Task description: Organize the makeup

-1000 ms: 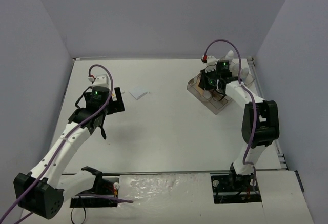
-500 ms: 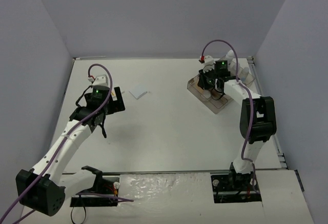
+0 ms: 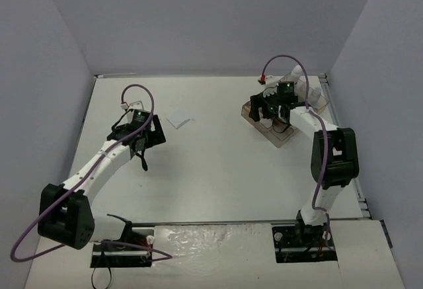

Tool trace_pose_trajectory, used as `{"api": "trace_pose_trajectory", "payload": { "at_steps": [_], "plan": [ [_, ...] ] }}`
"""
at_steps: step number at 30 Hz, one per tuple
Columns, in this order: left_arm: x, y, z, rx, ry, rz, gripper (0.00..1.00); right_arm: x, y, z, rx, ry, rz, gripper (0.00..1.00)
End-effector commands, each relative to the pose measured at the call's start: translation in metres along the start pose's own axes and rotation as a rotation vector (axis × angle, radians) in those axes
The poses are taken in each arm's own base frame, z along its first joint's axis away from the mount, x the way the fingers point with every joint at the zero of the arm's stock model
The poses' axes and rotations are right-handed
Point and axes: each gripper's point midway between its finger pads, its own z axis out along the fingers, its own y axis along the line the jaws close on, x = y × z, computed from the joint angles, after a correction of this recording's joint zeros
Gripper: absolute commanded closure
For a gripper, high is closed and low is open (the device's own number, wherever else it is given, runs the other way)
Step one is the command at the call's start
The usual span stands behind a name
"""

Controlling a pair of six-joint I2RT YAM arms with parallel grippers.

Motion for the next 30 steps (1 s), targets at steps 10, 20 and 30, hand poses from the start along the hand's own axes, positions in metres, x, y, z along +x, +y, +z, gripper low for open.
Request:
{"api": "trace_pose_trajectory", "payload": {
  "at_steps": [10, 20, 30],
  "plan": [
    [-0.08, -0.019, 0.078, -0.124, -0.084, -0.199, 0.03, -0.073, 0.038, -0.138, 0.104, -0.408, 0.053, 0.0],
    [-0.115, -0.024, 0.146, -0.216, -0.062, -0.297, 0.03, -0.063, 0.06, -0.139, 0.063, -0.434, 0.056, 0.0],
    [-0.112, -0.01, 0.177, -0.311, -0.019, -0.321, 0.03, -0.058, 0.068, -0.133, 0.046, -0.412, 0.027, 0.0]
  ]
}}
